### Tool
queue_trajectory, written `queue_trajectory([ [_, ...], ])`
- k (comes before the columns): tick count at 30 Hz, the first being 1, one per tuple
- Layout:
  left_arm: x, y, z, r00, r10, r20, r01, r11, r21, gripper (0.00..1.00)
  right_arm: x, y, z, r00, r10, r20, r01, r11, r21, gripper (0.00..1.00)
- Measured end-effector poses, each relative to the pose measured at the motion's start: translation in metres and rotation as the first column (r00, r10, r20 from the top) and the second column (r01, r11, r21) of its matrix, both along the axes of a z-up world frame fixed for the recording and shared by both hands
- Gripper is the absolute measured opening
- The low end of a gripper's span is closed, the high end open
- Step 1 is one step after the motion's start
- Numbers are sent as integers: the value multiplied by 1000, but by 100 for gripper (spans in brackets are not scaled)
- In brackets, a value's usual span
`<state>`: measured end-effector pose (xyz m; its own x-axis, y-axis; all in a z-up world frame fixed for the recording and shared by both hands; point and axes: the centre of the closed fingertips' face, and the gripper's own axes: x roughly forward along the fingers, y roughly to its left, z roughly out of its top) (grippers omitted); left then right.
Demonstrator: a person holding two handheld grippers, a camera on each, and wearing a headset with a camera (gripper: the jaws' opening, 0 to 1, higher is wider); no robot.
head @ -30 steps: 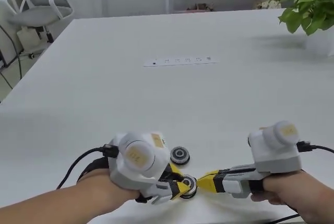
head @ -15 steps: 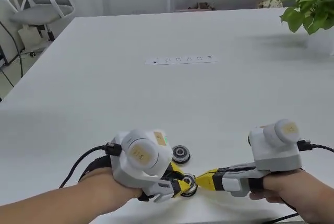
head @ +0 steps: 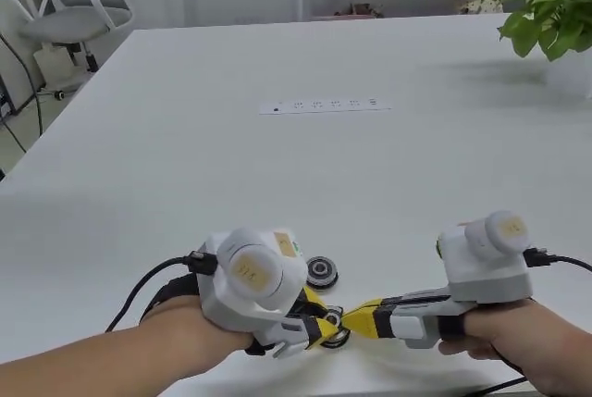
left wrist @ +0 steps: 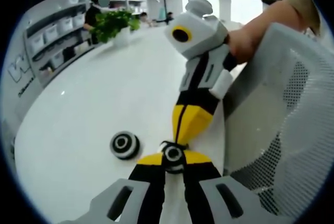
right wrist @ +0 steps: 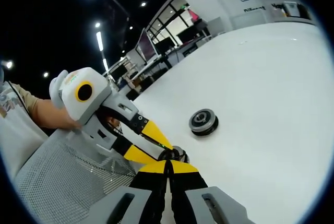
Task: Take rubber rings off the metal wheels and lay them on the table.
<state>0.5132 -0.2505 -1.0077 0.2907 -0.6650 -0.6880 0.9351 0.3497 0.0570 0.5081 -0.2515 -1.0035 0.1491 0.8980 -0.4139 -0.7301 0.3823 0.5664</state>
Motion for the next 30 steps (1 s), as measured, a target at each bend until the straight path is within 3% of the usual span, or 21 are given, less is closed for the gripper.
queue_trajectory([
  [16, 0, 0, 0, 1000, 2, 1, -2, 1000, -1, 12, -1, 1, 2, 1000, 3, 4, -3, 1000, 6, 0],
  [30, -1, 0, 0, 1000, 2, 1, -2, 1000, -3, 12, -1, 0, 5, 1000, -14, -28, 15, 999, 46, 0],
])
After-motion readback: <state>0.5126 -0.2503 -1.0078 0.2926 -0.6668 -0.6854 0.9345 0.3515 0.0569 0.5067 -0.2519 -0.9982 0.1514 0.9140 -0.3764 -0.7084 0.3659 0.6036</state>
